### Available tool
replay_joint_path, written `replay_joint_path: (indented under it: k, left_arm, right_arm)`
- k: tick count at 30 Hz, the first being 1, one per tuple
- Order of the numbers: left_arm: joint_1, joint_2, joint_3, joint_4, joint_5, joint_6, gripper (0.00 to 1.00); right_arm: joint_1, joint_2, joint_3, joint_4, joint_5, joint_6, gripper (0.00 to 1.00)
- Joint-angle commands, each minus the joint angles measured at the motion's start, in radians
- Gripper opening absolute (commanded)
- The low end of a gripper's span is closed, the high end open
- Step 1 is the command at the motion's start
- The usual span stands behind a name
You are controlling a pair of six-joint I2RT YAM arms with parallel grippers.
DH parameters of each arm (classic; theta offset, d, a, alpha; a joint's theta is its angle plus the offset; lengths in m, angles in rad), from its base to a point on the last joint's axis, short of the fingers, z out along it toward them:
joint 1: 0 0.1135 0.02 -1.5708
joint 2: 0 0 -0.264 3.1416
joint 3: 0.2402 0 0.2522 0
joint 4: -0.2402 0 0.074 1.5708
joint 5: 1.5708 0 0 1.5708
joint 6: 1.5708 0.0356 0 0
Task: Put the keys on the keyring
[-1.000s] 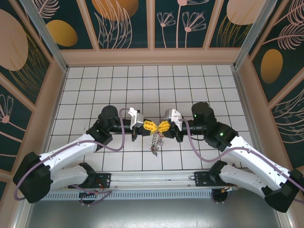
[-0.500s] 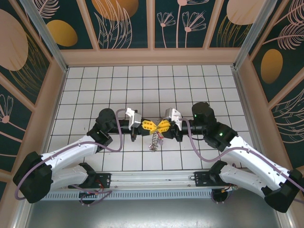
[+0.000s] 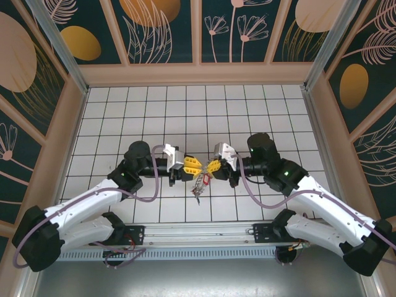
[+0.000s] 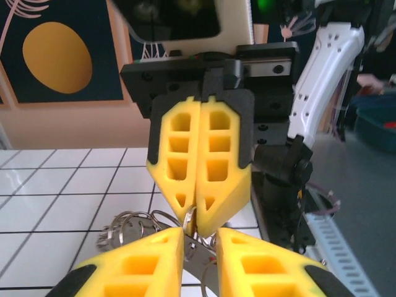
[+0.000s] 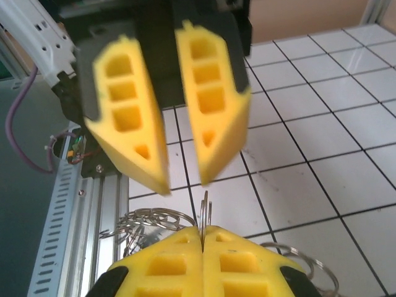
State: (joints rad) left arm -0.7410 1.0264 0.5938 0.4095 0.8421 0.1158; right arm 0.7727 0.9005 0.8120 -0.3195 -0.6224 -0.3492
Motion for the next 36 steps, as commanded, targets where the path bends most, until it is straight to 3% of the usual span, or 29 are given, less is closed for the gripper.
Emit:
replay_joint_path:
  k: [1,8,18,21,29,30,33,36]
  left_arm:
    - [-0.005,-0.032,0.078,-0.256,-0.056,0.179,0.22]
    - [-0.005,0.063,0.223,-0.56,-0.089,0.36,0.25]
    - [-0.005,0.12,0.25,-0.538,0.069,0.373,0.28]
    - [-0.005,0.118,0.26,-0.556,0.056,0.381,0.22]
    - [-0.005,0.101,0.293,-0.562,0.026,0.368,0.2]
    - [-0.005,0.103,0.294,-0.564,0.025,0.366,0.18]
    - [-0.005,0.117,0.304,-0.576,0.044,0.367,0.0]
    - [-0.005,0.132,0.302,-0.56,0.037,0.346,0.0]
  right_arm:
    - [-0.007,0.009,0.055,-0.036,0.01,-0.048,0.0]
    - [-0.004,0.038,0.071,-0.038,0.006,-0.068,0.0]
    - [0.008,0.06,0.085,-0.033,0.018,-0.067,0.0]
    - [0.011,0.064,0.09,-0.035,0.016,-0.065,0.0]
    - [0.02,0.064,0.091,-0.046,0.023,-0.066,0.0]
    - [0.02,0.064,0.093,-0.045,0.023,-0.067,0.0]
    - [0.025,0.059,0.092,-0.044,0.026,-0.064,0.0]
    - [0.03,0.057,0.087,-0.036,0.018,-0.061,0.0]
